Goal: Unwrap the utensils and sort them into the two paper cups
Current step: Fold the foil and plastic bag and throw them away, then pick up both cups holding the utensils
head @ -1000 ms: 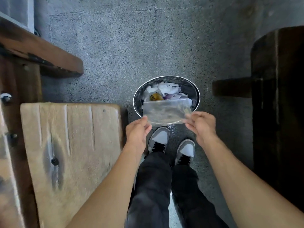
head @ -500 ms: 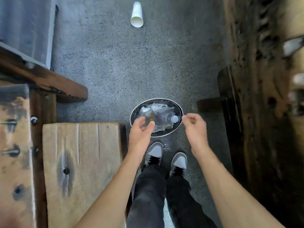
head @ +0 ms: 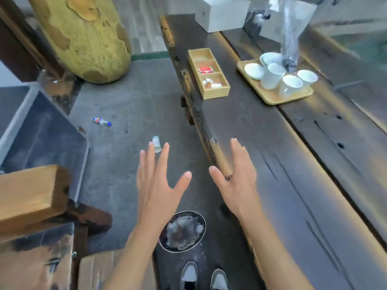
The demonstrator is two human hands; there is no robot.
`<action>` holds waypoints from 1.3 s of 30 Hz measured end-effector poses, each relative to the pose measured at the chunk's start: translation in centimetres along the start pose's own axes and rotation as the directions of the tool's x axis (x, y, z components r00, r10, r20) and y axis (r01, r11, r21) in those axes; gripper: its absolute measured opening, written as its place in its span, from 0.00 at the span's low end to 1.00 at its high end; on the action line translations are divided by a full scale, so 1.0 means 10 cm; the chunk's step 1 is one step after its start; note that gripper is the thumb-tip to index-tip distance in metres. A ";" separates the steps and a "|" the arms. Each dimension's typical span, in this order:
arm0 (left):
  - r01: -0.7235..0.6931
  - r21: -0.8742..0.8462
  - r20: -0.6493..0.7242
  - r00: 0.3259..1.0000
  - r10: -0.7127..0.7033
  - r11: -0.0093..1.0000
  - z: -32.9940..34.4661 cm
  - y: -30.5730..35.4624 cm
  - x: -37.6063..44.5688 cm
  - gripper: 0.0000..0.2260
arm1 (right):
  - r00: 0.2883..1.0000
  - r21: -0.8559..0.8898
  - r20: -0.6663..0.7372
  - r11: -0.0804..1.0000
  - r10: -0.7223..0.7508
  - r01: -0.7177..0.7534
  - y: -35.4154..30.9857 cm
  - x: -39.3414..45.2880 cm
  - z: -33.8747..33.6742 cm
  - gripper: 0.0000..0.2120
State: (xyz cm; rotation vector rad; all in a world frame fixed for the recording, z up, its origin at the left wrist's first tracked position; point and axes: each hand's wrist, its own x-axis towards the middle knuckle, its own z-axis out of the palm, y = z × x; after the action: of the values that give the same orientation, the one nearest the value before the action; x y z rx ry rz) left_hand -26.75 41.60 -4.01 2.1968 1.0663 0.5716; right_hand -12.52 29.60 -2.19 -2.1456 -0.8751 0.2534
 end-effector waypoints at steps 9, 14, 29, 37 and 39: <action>-0.354 0.165 0.052 0.935 0.350 0.921 -0.55 1.56 0.11 0.38 | 0.969 -0.188 -0.246 0.979 0.025 -0.073 -0.58 -0.21 -1.39 0.40; -0.468 0.176 0.131 0.883 0.450 0.866 -0.36 2.08 -0.13 0.38 | 0.929 -0.244 -0.360 0.952 0.090 -0.187 -0.44 -0.57 -2.03 0.41; -0.736 -0.106 0.316 0.613 0.724 0.669 0.84 3.87 -2.08 0.38 | 0.672 -0.182 -0.670 0.807 0.317 -0.562 0.71 -2.86 -3.87 0.43; -0.753 -0.265 0.409 0.478 0.778 0.602 1.51 4.50 -3.49 0.38 | 0.501 -0.077 -0.768 0.720 0.398 -0.690 1.34 -4.30 -4.63 0.43; -0.751 -0.296 0.437 0.443 0.783 0.590 1.61 4.59 -3.80 0.39 | 0.462 -0.036 -0.778 0.704 0.425 -0.709 1.44 -4.57 -4.74 0.43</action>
State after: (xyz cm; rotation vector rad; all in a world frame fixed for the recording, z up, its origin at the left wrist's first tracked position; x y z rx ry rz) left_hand -14.25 -16.63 12.28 2.4909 -0.3299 0.2900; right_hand -18.26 -35.52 14.22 -2.5081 0.3631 -0.4746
